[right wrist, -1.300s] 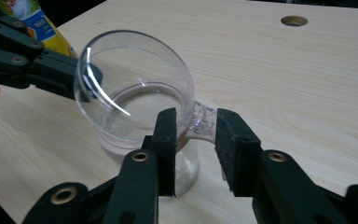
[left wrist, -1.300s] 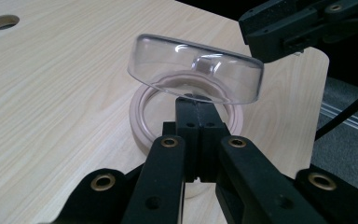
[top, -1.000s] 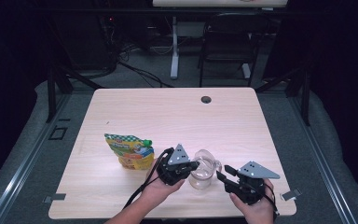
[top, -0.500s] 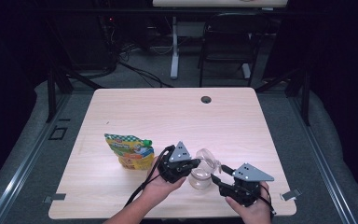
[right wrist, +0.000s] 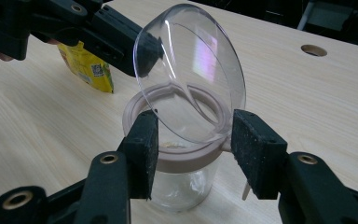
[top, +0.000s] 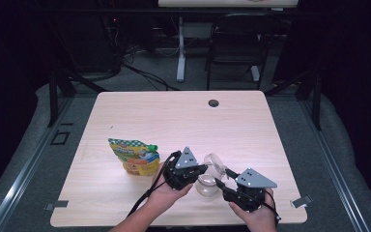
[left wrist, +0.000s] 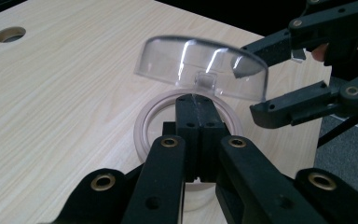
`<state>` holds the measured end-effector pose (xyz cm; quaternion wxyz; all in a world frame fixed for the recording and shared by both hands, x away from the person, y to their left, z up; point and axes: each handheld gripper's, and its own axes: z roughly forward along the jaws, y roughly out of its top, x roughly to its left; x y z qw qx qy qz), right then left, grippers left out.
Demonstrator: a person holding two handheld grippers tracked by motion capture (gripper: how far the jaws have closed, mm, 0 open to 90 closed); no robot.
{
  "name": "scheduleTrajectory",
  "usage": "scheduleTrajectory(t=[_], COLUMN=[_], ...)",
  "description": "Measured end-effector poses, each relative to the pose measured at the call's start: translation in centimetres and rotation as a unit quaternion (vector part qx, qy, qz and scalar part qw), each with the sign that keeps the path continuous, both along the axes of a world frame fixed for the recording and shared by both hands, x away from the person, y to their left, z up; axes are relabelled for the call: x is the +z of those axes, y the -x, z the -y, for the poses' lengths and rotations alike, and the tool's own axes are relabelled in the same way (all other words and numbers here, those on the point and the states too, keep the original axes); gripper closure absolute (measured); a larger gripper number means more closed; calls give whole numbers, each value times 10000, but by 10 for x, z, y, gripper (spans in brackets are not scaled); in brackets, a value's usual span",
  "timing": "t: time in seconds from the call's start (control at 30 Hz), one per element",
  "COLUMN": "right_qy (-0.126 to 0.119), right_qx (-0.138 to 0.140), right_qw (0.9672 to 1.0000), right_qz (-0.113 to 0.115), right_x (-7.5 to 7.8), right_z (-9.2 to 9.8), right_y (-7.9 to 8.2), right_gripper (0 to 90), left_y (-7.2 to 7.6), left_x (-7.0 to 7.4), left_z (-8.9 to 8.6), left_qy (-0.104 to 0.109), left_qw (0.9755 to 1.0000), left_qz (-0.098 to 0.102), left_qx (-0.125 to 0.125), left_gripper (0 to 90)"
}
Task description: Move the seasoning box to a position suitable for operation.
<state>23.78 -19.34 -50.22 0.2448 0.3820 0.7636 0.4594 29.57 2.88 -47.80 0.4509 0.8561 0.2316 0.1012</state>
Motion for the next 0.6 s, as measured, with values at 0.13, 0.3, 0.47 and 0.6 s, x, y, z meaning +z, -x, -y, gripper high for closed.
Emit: scheduleTrajectory(t=[0.13,0.3,0.47,0.6], right_qy=[-23,-105,-248,-353], right_qx=[-10,-23,-83,-106], right_qw=[10000,9999,9996,9993], right_qz=[52,102,93,103], right_x=[1,3,5,6], right_z=[0,3,8,11], right_y=[1,1,1,1], right_gripper=[520,543,567,581], left_y=[0,0,1,1], left_x=[-3,-8,-12,-16], left_z=[-4,-6,-6,-6], left_qy=[3,-25,-55,-59], left_qw=[10000,9999,9999,9999], left_qz=[-43,-111,-82,-105], left_qx=[30,59,91,100], left_gripper=[900,900,900,900])
